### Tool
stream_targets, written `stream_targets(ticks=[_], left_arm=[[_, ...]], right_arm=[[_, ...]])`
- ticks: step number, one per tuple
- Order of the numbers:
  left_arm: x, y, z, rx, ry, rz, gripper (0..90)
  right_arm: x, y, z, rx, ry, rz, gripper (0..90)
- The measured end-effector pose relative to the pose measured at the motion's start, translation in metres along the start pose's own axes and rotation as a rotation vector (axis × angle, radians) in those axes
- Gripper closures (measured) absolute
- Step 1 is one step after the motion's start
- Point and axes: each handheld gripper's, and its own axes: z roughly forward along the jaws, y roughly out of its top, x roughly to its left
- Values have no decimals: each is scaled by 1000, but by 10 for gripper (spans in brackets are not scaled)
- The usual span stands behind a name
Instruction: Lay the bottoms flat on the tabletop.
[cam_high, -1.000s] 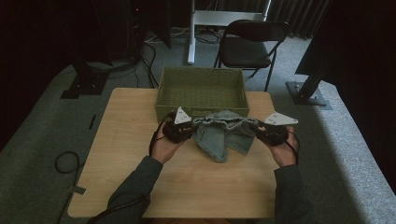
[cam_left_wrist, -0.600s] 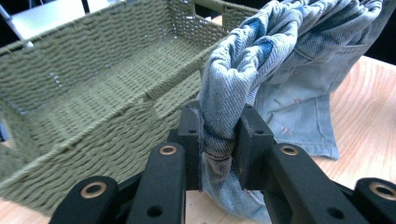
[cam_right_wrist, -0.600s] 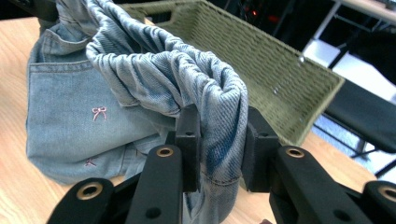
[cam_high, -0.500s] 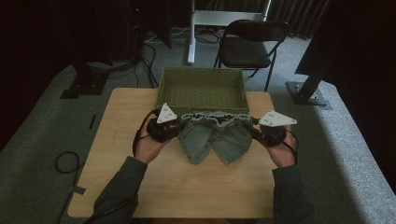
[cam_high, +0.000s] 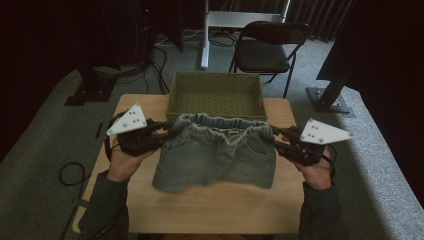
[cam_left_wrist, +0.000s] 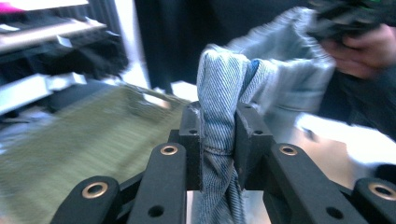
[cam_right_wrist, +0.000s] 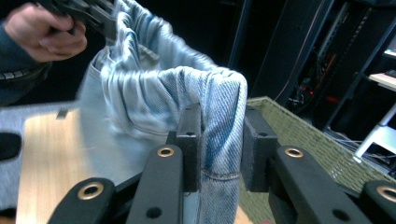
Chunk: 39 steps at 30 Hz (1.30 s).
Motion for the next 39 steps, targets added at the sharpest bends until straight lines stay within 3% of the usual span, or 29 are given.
stream_targets(ticks=[1, 2, 3, 4, 5, 6, 7, 12, 25, 32, 39], left_arm=[[6, -2, 8, 8, 16, -28, 753], [11, -6, 19, 41, 58, -42, 736], [15, -12, 31, 84, 113, -53, 697], [20, -19, 43, 118, 165, -70, 636], [27, -27, 51, 142, 182, -100, 611], [32, -34, 57, 157, 179, -132, 611], [36, -42, 62, 170, 189, -150, 612], [40, -66, 72, 249, 218, -151, 612], [49, -104, 80, 315, 237, -177, 587], [47, -130, 89, 347, 234, -210, 568], [43, -150, 94, 392, 229, -212, 555]], right_arm=[[-5, 0, 6, 27, -30, 7, 727], [-12, -2, 16, 66, -56, 27, 702], [-18, -6, 28, 124, -105, 39, 640], [-23, -13, 42, 196, -187, 30, 587], [-26, -21, 55, 255, -275, 7, 556], [-30, -30, 65, 310, -332, -4, 538], [-33, -38, 72, 347, -353, -3, 538], [-35, -65, 81, 387, -334, 5, 533], [-37, -86, 76, 397, -321, 30, 525], [-40, -109, 83, 434, -314, 46, 516], [-41, -132, 84, 465, -302, 84, 515]])
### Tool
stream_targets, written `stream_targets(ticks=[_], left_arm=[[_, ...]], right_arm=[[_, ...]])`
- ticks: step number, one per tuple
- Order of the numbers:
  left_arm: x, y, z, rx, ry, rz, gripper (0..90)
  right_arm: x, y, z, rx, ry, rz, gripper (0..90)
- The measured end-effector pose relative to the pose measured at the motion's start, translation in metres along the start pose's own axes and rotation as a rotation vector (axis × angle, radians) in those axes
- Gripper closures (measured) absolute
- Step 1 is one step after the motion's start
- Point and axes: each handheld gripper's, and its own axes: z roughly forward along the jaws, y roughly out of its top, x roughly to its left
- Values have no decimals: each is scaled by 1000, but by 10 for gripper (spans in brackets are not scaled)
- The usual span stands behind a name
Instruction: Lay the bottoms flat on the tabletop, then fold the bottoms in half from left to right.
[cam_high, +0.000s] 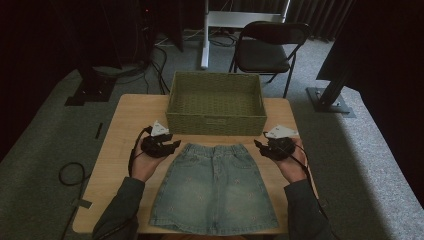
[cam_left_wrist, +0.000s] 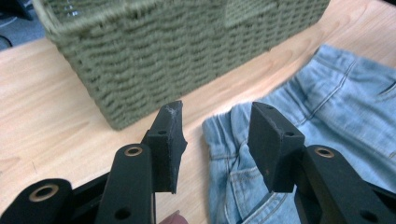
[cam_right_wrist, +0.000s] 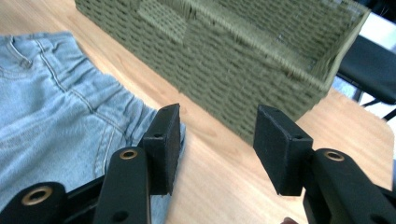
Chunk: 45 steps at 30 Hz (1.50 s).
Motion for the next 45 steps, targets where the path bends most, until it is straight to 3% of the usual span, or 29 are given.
stream_targets(ticks=[22, 29, 37, 45], left_arm=[[2, -32, 13, 62, -11, -36, 524], [-4, -44, 11, 91, -17, -39, 504], [-16, -65, 6, 129, -27, -53, 479], [-21, -81, 3, 166, -31, -86, 457]], right_arm=[[6, -30, 9, 48, 33, 21, 493], [11, -37, 8, 57, 41, 19, 483], [24, -55, 10, 99, 89, -14, 512], [28, -67, 6, 97, 111, 14, 525]])
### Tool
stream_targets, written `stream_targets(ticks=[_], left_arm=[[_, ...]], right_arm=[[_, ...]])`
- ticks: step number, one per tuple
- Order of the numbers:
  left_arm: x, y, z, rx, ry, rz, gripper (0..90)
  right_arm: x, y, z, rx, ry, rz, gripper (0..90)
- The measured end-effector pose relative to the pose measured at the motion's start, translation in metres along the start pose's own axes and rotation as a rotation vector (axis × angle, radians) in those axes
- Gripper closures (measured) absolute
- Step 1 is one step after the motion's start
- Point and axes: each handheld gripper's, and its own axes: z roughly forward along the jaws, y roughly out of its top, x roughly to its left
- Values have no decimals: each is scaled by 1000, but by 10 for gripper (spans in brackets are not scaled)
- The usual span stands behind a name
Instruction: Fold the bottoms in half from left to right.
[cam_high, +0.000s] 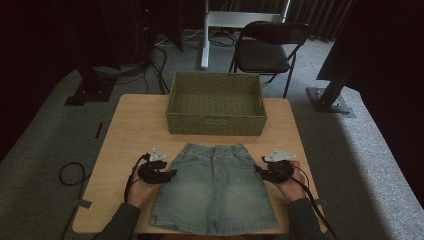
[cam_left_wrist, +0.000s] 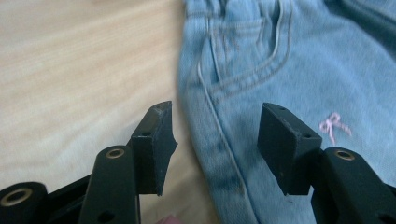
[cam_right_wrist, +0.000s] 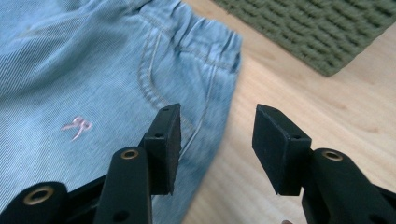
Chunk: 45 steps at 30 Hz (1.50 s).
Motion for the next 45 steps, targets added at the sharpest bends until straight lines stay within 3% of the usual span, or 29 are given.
stream_targets(ticks=[11, 21, 26, 31, 36, 39, 45], left_arm=[[-5, -19, -7, 35, -16, -29, 457], [-13, -28, -17, 54, -5, -39, 493], [-14, -27, -16, 56, -21, -33, 708], [-13, -27, -15, 44, -26, -25, 811], [-9, -24, -14, 39, -7, -29, 824], [0, -19, -10, 35, 31, -32, 826], [18, -13, -6, 20, 63, -64, 828]], right_arm=[[23, -27, -2, 53, 33, -17, 528], [29, -43, -6, 79, 56, -3, 562], [26, -42, -1, 79, 77, 32, 576], [25, -38, 2, 82, 62, 5, 585], [24, -34, 8, 78, 54, 3, 599], [22, -28, 16, 69, 47, -3, 610], [20, -16, 31, 56, 38, -1, 611]])
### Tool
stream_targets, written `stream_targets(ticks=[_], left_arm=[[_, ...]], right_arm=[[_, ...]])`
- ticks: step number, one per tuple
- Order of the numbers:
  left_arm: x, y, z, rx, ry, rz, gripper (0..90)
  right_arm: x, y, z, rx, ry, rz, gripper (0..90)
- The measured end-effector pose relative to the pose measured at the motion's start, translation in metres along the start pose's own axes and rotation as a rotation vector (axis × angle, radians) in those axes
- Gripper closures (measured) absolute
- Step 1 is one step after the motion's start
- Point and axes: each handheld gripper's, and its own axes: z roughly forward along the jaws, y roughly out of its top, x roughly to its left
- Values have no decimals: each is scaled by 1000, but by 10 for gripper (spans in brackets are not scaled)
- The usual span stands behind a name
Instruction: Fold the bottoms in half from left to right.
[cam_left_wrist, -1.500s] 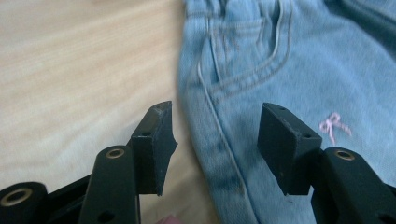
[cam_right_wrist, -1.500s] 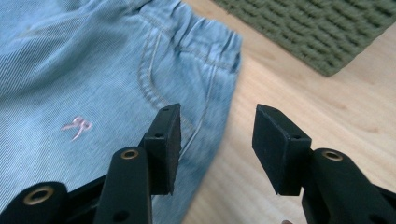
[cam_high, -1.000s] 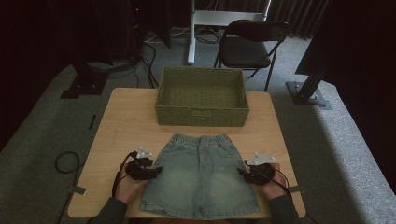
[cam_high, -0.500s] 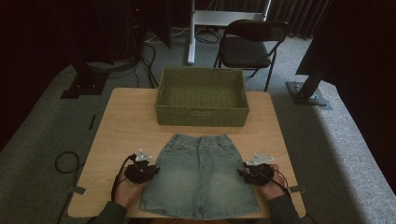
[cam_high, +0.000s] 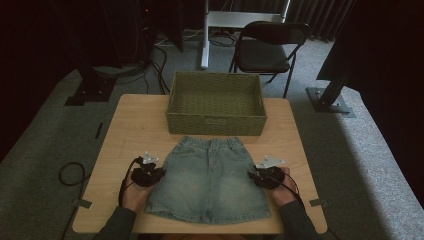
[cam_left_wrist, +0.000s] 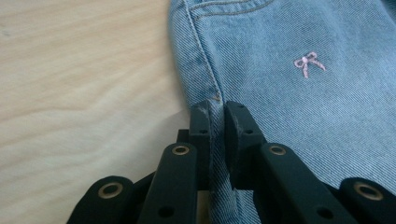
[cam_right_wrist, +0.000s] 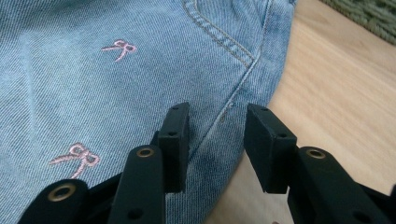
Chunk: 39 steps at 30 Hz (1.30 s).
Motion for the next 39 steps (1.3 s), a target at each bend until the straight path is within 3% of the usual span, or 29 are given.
stream_targets(ticks=[7, 12, 15, 16, 17, 18, 23, 25, 28, 30, 34, 35, 39], left_arm=[[17, 5, 3, -12, 42, -34, 828], [18, 6, 1, -12, 24, -59, 826], [20, 6, -2, -17, 2, -70, 793], [23, 5, -3, -17, -21, -91, 793], [25, 4, -4, -17, -32, -100, 685], [25, 3, -3, -15, -53, -109, 644], [22, 3, 0, 4, -65, -91, 513], [21, 4, 1, 7, -58, -85, 547], [18, 5, 0, 14, -56, -76, 739], [16, 6, -3, -1, -61, -67, 803], [12, 11, -13, -44, -85, -48, 837], [7, 16, -22, -72, -107, -26, 837], [-8, 32, -34, -104, -129, 45, 841]], right_arm=[[4, 14, 13, -5, -10, -8, 625], [4, 15, 13, -1, -13, 0, 615], [5, 14, 13, 1, -17, -7, 611], [5, 15, 12, 3, -20, -12, 611], [6, 15, 12, 5, -21, -16, 609], [6, 14, 11, 6, -21, -18, 608], [6, 12, 8, 8, -17, -18, 596], [7, 11, 7, 7, -15, -17, 588], [8, 11, 6, 13, -21, -29, 578], [9, 11, 4, 16, -25, -38, 571], [12, 10, 0, 20, -35, -52, 567], [13, 10, -1, 19, -37, -56, 567], [15, 8, -8, 20, -62, -68, 564]])
